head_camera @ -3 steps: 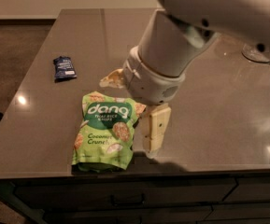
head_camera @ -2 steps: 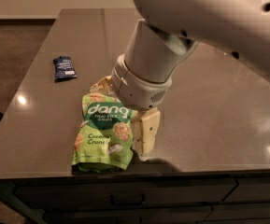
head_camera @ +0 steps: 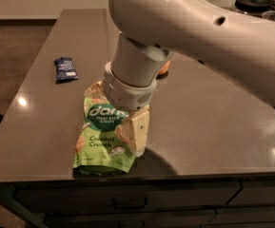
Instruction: Pick green rice chip bag
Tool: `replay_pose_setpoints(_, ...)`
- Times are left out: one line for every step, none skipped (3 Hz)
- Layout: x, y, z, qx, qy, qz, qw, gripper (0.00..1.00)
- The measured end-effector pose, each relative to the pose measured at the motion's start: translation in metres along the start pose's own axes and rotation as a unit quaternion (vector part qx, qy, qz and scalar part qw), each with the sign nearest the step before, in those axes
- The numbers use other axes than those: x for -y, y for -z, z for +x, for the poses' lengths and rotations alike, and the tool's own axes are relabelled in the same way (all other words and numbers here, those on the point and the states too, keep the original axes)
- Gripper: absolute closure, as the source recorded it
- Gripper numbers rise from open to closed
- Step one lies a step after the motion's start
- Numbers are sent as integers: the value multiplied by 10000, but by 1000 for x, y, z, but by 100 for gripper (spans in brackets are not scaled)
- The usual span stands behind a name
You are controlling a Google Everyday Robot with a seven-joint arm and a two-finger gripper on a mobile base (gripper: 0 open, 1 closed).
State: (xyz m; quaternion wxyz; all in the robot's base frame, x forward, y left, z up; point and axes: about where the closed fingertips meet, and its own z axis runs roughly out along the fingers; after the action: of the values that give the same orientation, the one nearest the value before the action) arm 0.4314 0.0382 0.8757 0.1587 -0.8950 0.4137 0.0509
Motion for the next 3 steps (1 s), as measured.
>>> replay_pose_setpoints(0, -12, -4, -58, 126, -117, 9998, 0)
replay_pose_setpoints(1, -18, 0, -181, 147, -276, 9993, 16)
replay_pose_setpoints(4, -18, 5, -302, 125, -419, 9986, 39)
